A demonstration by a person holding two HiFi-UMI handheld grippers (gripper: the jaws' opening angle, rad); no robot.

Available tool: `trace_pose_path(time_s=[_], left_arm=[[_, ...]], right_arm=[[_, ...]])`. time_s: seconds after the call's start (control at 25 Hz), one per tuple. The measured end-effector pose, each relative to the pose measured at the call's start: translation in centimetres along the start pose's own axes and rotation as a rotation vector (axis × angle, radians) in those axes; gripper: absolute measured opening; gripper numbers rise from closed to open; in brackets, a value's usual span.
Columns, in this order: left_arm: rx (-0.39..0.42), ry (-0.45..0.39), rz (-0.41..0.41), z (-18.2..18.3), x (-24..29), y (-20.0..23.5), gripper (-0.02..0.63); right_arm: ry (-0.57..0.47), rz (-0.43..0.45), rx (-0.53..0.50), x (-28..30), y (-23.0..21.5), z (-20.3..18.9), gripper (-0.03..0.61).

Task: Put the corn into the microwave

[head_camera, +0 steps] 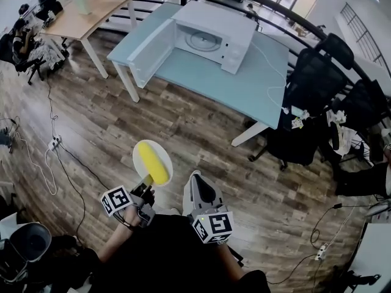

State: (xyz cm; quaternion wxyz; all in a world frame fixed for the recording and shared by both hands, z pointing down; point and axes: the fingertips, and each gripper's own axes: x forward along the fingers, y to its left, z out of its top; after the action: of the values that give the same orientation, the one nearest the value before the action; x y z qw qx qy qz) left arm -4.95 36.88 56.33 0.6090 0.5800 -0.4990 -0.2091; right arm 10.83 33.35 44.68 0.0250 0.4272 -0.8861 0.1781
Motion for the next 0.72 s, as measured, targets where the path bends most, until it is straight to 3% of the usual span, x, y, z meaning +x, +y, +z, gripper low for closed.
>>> trace_pose_path(time_s=[0.72], left_arm=[[-0.019, -0.022, 0.011, 3.7, 8.7, -3.8, 0.015]], right_arm=[[0.017, 0.014, 0.004, 6.4, -6.9, 3.9, 0.009]])
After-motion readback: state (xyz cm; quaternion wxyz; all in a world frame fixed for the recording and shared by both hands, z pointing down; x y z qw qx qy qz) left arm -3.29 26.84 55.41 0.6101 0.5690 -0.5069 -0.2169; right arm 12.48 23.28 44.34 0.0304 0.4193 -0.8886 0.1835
